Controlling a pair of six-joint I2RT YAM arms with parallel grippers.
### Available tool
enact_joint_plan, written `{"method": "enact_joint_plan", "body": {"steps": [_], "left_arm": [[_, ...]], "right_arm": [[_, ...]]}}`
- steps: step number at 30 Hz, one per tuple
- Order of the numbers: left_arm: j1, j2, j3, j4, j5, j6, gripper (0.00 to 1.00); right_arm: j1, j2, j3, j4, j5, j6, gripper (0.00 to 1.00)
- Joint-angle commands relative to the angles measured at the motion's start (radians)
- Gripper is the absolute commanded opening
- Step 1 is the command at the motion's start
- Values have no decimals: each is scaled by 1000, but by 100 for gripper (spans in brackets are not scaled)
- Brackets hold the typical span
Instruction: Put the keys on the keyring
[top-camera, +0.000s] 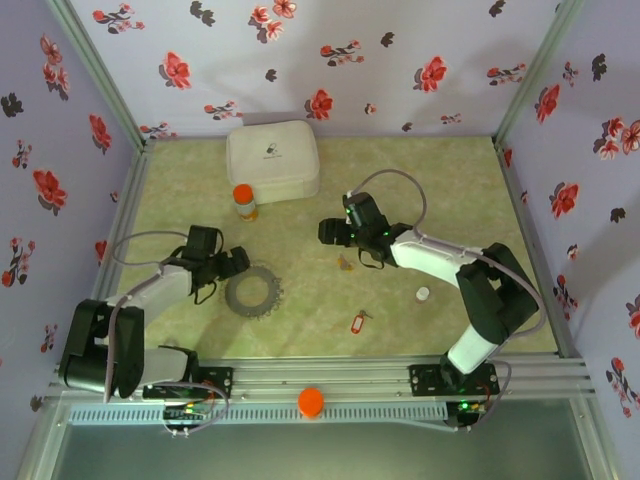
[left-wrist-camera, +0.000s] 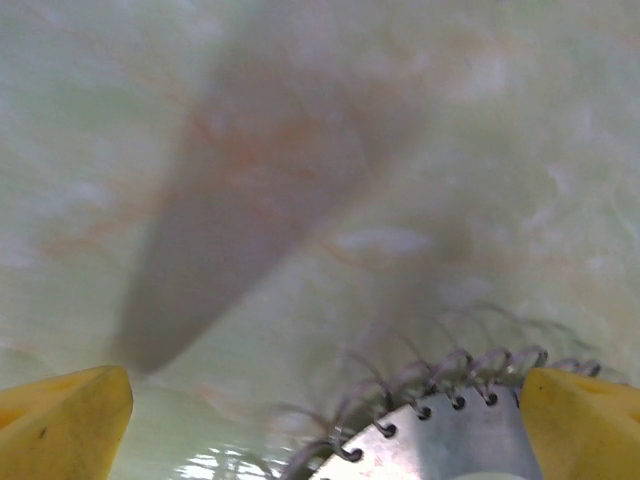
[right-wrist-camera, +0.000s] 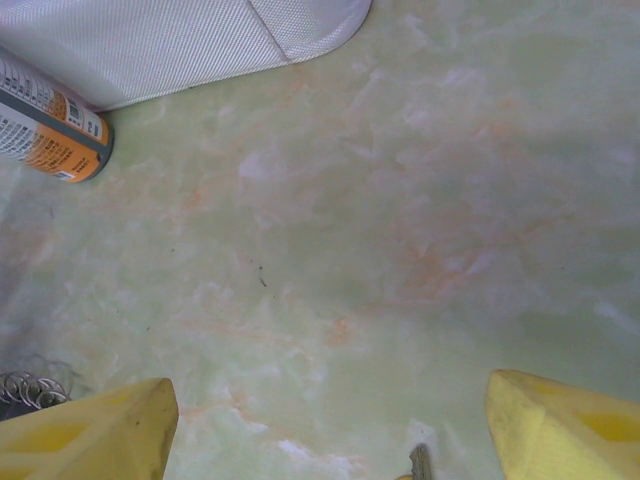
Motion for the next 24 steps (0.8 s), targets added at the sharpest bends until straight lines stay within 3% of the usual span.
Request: {"method": "enact_joint_plan", "body": {"steps": [1, 6, 16, 24], "left_arm": [[-39, 31, -2, 0, 27, -42, 98], [-94, 42, 8, -36, 27, -76, 93], [-229, -98, -26, -82, 13, -250, 89], [-337, -59, -25, -33, 51, -337, 87]], "right_arm": [[3, 20, 46, 5, 31, 7, 81], [3, 1, 36, 3, 46, 2, 82], [3, -9, 14, 10, 52, -4, 81], [3, -13, 14, 11, -1, -9, 81]]}}
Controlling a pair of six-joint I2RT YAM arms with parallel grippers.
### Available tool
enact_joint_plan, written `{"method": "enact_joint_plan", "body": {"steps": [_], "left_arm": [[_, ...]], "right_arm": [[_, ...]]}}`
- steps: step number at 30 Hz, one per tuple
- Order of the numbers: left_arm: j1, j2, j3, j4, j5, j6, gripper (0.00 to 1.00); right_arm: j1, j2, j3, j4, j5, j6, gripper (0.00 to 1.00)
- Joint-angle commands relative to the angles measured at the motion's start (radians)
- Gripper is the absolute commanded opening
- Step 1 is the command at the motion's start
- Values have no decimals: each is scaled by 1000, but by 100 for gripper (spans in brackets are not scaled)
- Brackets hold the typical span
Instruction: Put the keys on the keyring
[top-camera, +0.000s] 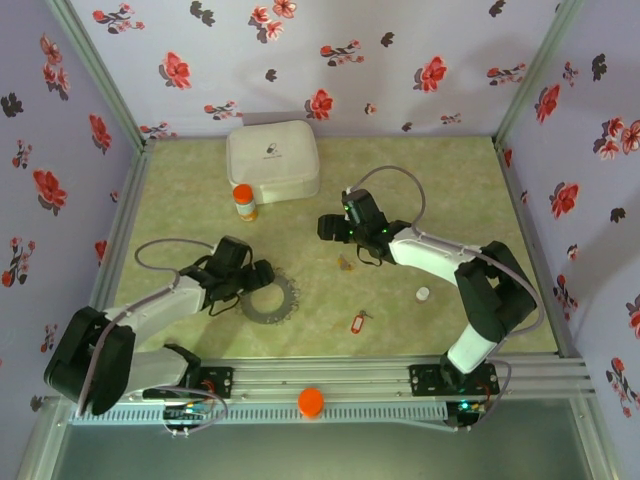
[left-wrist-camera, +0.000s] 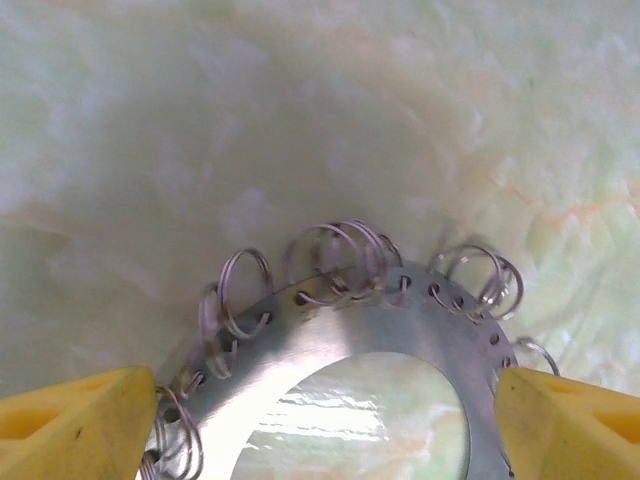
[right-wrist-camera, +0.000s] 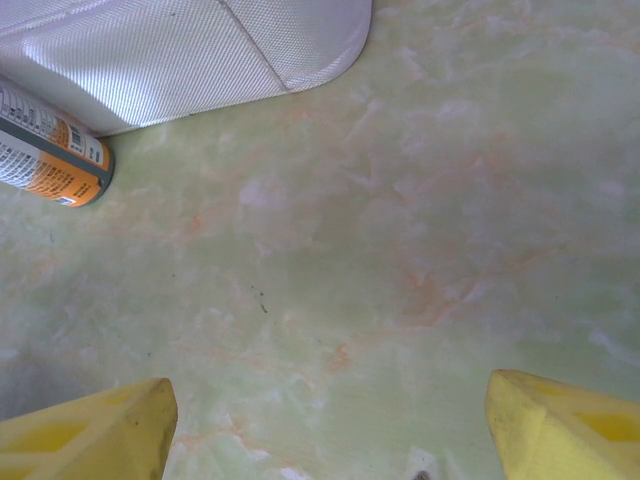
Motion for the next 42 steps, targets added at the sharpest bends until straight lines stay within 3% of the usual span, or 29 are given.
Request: {"method": "enact_joint_plan", "body": {"steps": [1, 8, 14, 17, 22, 32, 42], "left_arm": [[-57, 27, -5, 29, 35, -94, 87], [-132, 9, -9, 43, -15, -163, 86], [-139, -116, 81, -246, -205, 13, 87], [-214, -155, 128, -308, -229, 127, 86], [-357, -70, 180, -367, -109, 204, 79], [-412, 63, 157, -334, 211, 225, 61], [-414, 181, 194, -293, 235, 268, 45]], "right_arm": [[4, -23, -7, 6, -34, -10, 81], [17, -43, -4, -52, -82, -38, 78], [18, -62, -29, -61, -67, -41, 78], [18, -55, -38, -51, -63, -28, 78], [18, -52, -43, -50, -56, -12, 78], [18, -124, -136, 10, -10, 1, 79], [17, -133, -195, 92, -33, 19, 79]]}}
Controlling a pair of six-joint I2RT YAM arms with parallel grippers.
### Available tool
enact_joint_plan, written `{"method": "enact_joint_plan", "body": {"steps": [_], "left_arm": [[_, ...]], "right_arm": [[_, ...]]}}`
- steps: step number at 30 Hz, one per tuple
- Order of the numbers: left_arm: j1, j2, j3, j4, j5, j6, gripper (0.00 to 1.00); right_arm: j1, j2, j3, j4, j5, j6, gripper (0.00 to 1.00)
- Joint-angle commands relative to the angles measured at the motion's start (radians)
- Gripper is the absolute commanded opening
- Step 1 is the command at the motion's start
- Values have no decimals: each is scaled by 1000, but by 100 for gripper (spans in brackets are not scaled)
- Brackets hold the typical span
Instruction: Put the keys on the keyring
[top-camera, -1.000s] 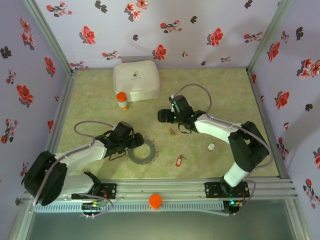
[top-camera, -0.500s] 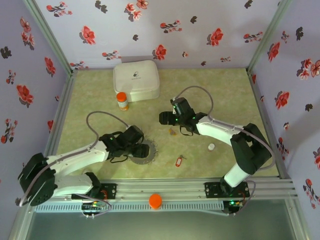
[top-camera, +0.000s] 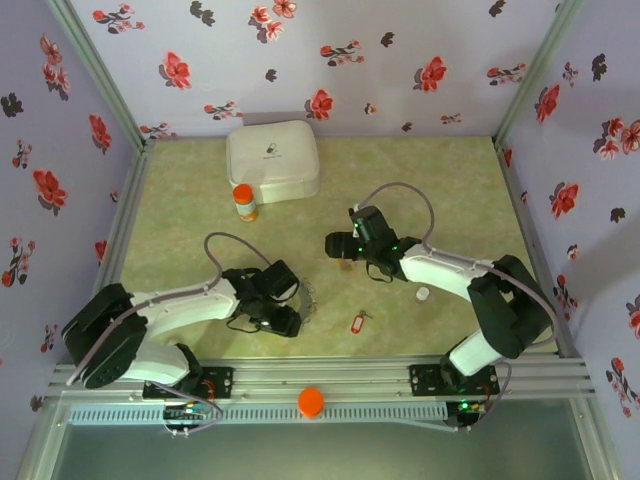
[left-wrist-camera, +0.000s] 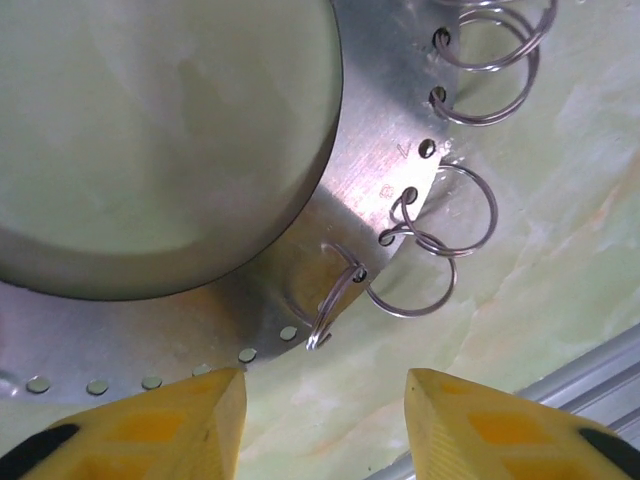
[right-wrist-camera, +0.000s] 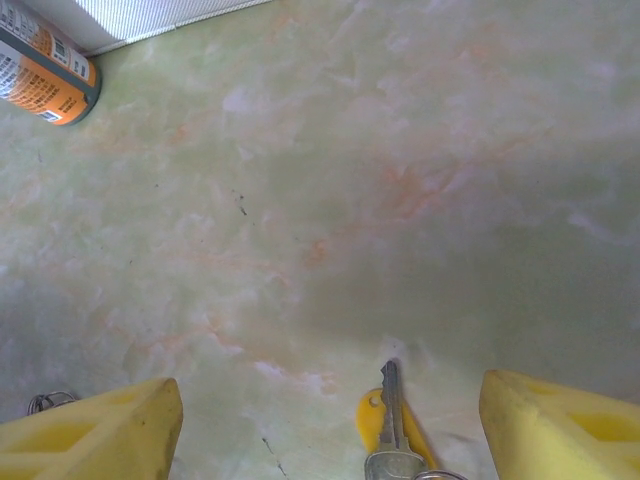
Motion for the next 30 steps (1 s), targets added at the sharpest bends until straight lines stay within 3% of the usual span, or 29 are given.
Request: {"method": "enact_joint_plan", "body": {"steps": [1, 16, 25, 30], "left_arm": [[-6, 41, 43, 8, 29, 37, 43], [-6, 94, 106, -18, 17, 73, 20], [-7, 133, 119, -55, 11, 78, 20], [-8, 128, 122, -57, 6, 82, 11]], "right_arm": [[6, -21, -20, 57, 2, 22, 79], [4, -15, -39, 87, -11, 28, 79], [3, -20, -39, 84, -13, 27, 79], [1, -27, -40, 78, -9, 25, 79]]}}
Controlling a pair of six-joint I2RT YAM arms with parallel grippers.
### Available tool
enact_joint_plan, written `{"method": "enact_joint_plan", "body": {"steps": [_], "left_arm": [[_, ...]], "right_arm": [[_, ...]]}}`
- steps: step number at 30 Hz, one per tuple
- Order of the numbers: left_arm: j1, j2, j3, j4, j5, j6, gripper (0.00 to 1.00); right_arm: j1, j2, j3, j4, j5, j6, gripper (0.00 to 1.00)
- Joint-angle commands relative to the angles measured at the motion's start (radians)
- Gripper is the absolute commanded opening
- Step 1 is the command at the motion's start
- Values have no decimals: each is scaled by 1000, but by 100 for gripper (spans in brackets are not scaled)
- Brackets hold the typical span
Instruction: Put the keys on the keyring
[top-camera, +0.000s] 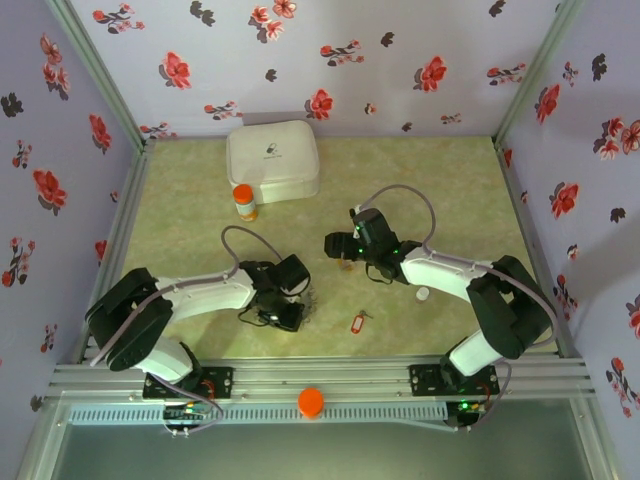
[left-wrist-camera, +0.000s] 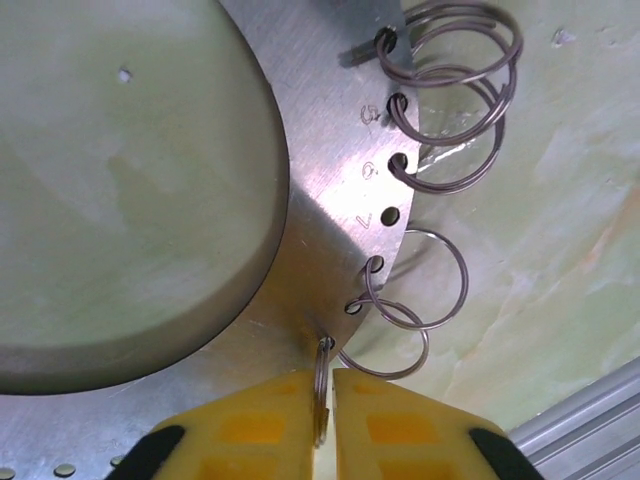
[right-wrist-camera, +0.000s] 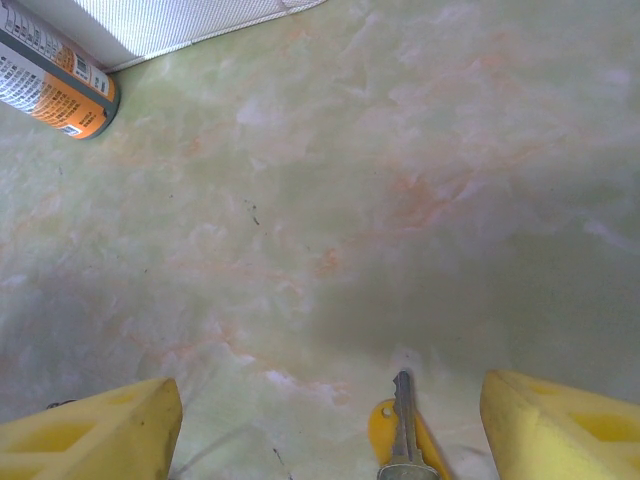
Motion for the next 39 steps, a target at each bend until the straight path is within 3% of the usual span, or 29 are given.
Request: {"method": "enact_joint_plan", "body": {"steps": [1, 4, 12, 17, 26, 35, 39], "left_arm": [[-8, 1, 30, -41, 0, 19, 8], [-8, -15, 42, -53, -11, 26, 0], [-21, -185, 81, -63, -199, 116, 0], [-23, -300, 88, 36, -345, 307, 0], [-23, -377, 62, 218, -508, 654, 0], [3, -441, -34, 476, -496, 818, 0], [72, -475, -53, 539, -348, 793, 0]], "right_arm": [[1, -23, -5, 8, 0, 15, 79], [1, -29, -5, 6, 0, 15, 79], [1, -69, -4, -12, 2, 8, 79], [-4, -133, 10, -60, 8, -17, 79], [-20, -263, 14, -129, 26, -102, 79], [-20, -418, -28, -109, -95, -370, 78], [-18, -469, -95, -9, -205, -468, 75]]}}
